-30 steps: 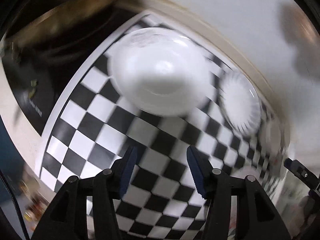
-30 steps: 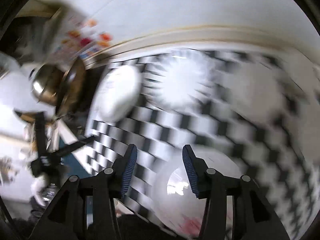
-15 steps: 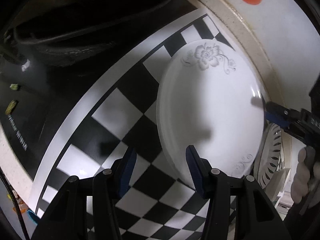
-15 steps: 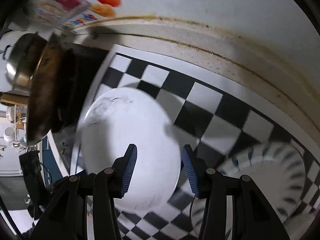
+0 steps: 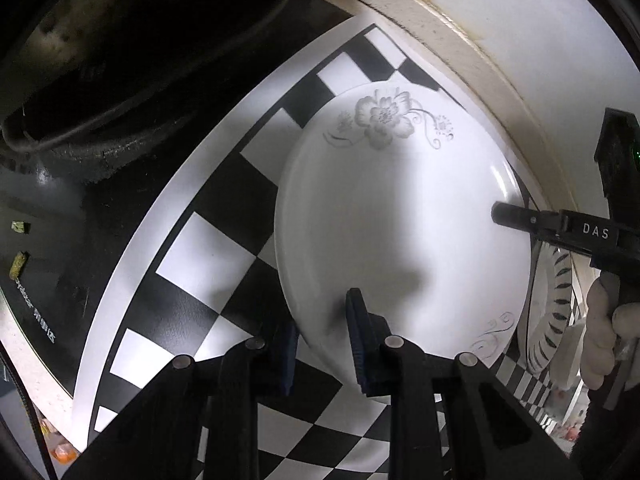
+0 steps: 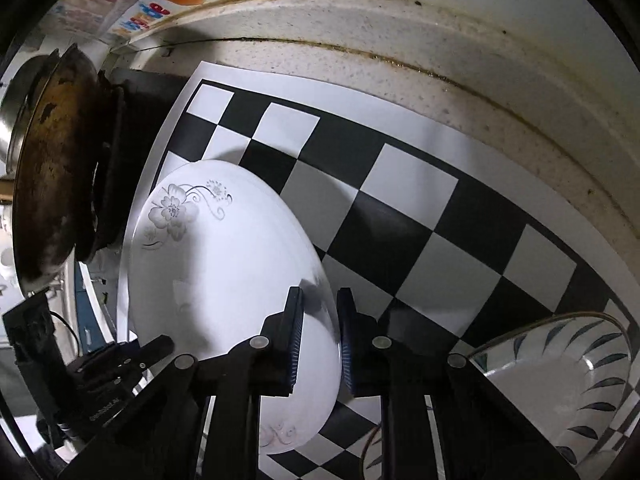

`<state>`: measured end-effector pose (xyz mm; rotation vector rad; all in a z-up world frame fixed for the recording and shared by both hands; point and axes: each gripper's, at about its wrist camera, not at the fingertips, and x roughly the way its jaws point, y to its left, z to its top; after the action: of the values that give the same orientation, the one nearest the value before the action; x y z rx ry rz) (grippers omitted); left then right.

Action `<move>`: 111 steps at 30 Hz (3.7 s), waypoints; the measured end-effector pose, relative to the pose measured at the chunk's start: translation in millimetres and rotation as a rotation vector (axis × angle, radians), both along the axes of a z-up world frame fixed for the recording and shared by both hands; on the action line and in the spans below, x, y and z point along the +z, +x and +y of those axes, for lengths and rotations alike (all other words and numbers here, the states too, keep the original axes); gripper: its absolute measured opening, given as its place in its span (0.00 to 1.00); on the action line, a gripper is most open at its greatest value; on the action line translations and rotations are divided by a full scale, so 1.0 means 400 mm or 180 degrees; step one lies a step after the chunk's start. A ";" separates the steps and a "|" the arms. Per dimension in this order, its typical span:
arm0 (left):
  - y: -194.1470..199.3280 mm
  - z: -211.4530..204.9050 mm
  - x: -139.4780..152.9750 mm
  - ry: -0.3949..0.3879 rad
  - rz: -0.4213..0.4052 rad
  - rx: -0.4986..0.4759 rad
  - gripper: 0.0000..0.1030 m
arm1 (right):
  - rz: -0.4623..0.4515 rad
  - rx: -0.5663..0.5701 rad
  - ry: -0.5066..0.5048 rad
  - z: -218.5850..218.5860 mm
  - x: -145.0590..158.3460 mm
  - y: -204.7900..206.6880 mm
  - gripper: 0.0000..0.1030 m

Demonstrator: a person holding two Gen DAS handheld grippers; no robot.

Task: Organize plates and bowls

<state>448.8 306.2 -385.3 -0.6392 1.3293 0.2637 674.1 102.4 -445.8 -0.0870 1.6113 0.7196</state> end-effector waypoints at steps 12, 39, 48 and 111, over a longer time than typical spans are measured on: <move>-0.015 -0.066 0.098 0.0117 -0.0151 -0.0124 0.21 | -0.0192 -0.0105 0.0197 -0.074 0.099 -0.045 0.12; -0.105 -0.491 0.313 0.0146 -0.0533 -0.1349 0.20 | -0.0722 -0.1179 0.0565 -0.751 0.393 -0.428 0.12; -0.159 -0.621 0.278 0.0137 -0.0447 -0.1720 0.20 | -0.0710 -0.1578 0.0546 -0.924 0.362 -0.588 0.12; -0.236 -0.757 0.065 0.0564 0.0661 -0.2158 0.20 | 0.0430 -0.1920 0.0097 -0.942 0.089 -0.759 0.37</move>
<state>354.3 3.4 -359.3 0.0100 1.6220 -0.1095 370.3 -274.3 -410.0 0.4618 1.6351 0.2830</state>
